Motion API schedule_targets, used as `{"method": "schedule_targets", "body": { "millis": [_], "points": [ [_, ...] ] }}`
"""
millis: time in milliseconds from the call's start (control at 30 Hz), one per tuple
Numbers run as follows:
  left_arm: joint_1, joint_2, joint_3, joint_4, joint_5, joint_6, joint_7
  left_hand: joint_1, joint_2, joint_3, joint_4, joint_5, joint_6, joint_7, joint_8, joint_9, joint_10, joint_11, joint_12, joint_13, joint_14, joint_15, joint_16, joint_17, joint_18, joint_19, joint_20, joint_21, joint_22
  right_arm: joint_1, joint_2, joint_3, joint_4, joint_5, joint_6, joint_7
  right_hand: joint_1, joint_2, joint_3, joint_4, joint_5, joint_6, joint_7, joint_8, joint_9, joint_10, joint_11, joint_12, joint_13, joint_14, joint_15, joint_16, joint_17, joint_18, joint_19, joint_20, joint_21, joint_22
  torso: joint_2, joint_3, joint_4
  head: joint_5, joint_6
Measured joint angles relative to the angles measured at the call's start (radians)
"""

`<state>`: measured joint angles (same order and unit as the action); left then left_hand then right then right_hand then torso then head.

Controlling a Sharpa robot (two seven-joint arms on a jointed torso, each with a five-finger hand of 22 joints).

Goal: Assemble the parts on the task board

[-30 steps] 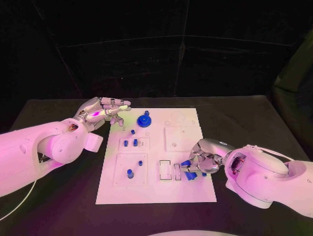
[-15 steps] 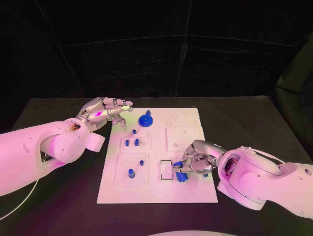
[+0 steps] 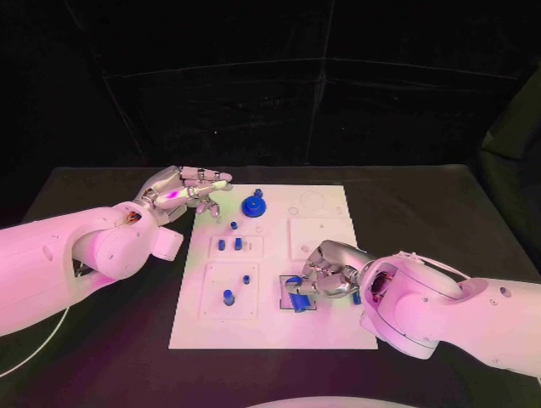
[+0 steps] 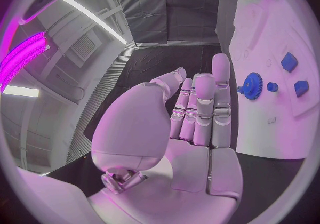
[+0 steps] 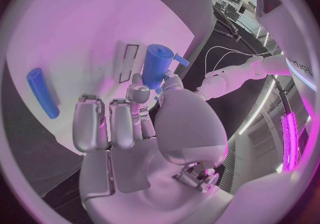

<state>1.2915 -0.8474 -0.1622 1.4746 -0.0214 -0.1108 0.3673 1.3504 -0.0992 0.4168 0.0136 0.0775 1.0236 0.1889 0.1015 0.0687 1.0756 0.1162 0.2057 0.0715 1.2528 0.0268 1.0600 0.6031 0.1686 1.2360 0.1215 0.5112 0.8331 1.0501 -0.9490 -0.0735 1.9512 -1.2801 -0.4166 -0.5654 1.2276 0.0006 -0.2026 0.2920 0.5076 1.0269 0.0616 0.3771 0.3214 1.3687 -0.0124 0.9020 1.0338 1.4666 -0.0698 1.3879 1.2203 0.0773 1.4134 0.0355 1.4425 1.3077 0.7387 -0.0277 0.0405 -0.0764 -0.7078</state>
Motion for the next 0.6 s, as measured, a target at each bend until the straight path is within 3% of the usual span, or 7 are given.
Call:
{"method": "schedule_targets", "body": {
  "millis": [200, 267, 300, 367, 467, 533, 600],
  "points": [
    [0.0, -0.001, 0.0, 0.002, 0.0, 0.0, 0.0, 0.0, 0.0, 0.0, 0.0, 0.0, 0.0, 0.0, 0.0, 0.0, 0.0, 0.0, 0.0, 0.0, 0.0, 0.0, 0.0, 0.0, 0.0, 0.0, 0.0, 0.0, 0.0, 0.0, 0.014, 0.0, -0.014, -0.002, 0.0, -0.013, -0.03, 0.006, -0.022, 0.0, -0.072, 0.008, -0.004, 0.006, 0.011, 0.0, 0.0, -0.017, 0.0, 0.0, 0.0, 0.0, -0.003, 0.0, 0.0, 0.0, 0.0, 0.0, 0.0, 0.0, -0.0005, 0.001, -0.002],
    [0.0, -0.002, 0.0, 0.003, 0.0, 0.0, 0.0, 0.0, 0.0, 0.0, 0.0, 0.0, 0.0, 0.0, 0.0, 0.0, 0.0, 0.0, 0.0, 0.0, 0.0, 0.0, 0.0, 0.0, 0.0, 0.0, 0.0, 0.0, 0.0, 0.0, 0.018, 0.0, -0.018, -0.007, 0.0, -0.017, -0.048, 0.011, -0.037, -0.001, -0.137, 0.01, -0.006, 0.009, 0.017, 0.002, -0.002, -0.026, -0.001, 0.0, 0.0, 0.0, -0.006, 0.0, 0.0, 0.0, 0.0, 0.0, 0.0, -0.0001, -0.0005, 0.002, -0.002],
    [0.0, -0.002, 0.0, 0.003, 0.0, 0.0, -0.001, 0.0, 0.0, 0.0, 0.0, 0.0, 0.0, 0.0, 0.0, 0.0, 0.0, 0.0, 0.0, 0.0, 0.0, 0.0, 0.0, 0.0, 0.0, 0.0, 0.0, 0.0, 0.0, 0.0, 0.019, 0.0, -0.02, -0.009, 0.001, -0.019, -0.065, 0.008, -0.048, -0.001, -0.205, 0.008, -0.004, 0.005, 0.02, 0.002, -0.002, -0.036, -0.005, 0.0, 0.0, -0.001, -0.01, 0.0, 0.0, 0.0, 0.0, 0.0, 0.0, -0.0001, -0.0005, 0.002, -0.002],
    [0.0, -0.003, 0.0, 0.003, 0.0, 0.0, -0.001, 0.0, 0.0, 0.0, 0.0, 0.0, 0.0, 0.0, 0.0, 0.0, 0.0, 0.0, 0.0, 0.0, 0.0, 0.0, 0.0, 0.0, 0.0, 0.0, 0.0, 0.0, 0.0, 0.0, 0.022, 0.0, -0.026, -0.017, 0.004, -0.022, -0.084, -0.009, -0.054, 0.0, -0.308, 0.004, -0.001, 0.002, 0.025, 0.002, -0.002, -0.052, -0.012, 0.0, 0.0, -0.01, -0.019, 0.0, 0.0, 0.0, 0.0, 0.0, -0.001, -0.0002, -0.0005, 0.002, -0.003],
    [0.0, -0.004, 0.0, 0.004, 0.0, 0.001, -0.001, 0.0, 0.0, 0.0, 0.0, 0.0, 0.0, 0.0, 0.0, 0.0, 0.0, 0.0, 0.0, 0.0, 0.0, 0.0, 0.0, 0.0, 0.0, 0.0, 0.0, 0.0, 0.0, 0.0, 0.024, 0.0, -0.03, -0.031, 0.01, -0.026, -0.123, -0.048, -0.042, 0.001, -0.412, 0.0, 0.003, 0.002, 0.034, -0.004, 0.004, -0.08, -0.024, 0.0, 0.0, -0.021, -0.031, 0.0, -0.004, 0.004, -0.008, -0.006, -0.001, -0.0003, -0.0005, 0.002, -0.004],
    [0.0, -0.005, 0.0, 0.004, 0.0, 0.001, -0.001, 0.0, 0.0, 0.0, 0.0, 0.0, 0.0, 0.0, 0.0, 0.0, 0.0, 0.0, -0.001, 0.0, 0.0, 0.0, 0.0, 0.0, 0.0, 0.0, 0.0, 0.0, 0.0, 0.0, 0.024, 0.0, -0.032, -0.039, 0.014, -0.028, -0.15, -0.075, -0.018, 0.003, -0.445, 0.0, 0.003, -0.002, 0.039, -0.008, 0.007, -0.097, -0.033, 0.0, 0.0, -0.023, -0.038, 0.0, -0.008, 0.003, -0.011, -0.014, -0.001, -0.0003, -0.0005, 0.003, -0.004],
    [0.0, -0.005, 0.0, 0.005, 0.0, 0.001, -0.001, 0.0, 0.0, 0.0, 0.0, 0.0, 0.0, 0.0, 0.0, 0.0, 0.0, 0.0, -0.001, 0.0, 0.0, 0.0, 0.0, 0.0, 0.0, 0.0, 0.0, 0.0, 0.0, 0.0, 0.024, 0.0, -0.033, -0.049, 0.018, -0.03, -0.163, -0.088, -0.006, 0.003, -0.45, -0.003, 0.006, -0.002, 0.041, -0.011, 0.004, -0.11, -0.039, 0.0, 0.0, -0.029, -0.042, 0.0, -0.013, 0.005, -0.011, -0.017, -0.001, -0.0002, -0.0005, 0.003, -0.005]
  ]
}}
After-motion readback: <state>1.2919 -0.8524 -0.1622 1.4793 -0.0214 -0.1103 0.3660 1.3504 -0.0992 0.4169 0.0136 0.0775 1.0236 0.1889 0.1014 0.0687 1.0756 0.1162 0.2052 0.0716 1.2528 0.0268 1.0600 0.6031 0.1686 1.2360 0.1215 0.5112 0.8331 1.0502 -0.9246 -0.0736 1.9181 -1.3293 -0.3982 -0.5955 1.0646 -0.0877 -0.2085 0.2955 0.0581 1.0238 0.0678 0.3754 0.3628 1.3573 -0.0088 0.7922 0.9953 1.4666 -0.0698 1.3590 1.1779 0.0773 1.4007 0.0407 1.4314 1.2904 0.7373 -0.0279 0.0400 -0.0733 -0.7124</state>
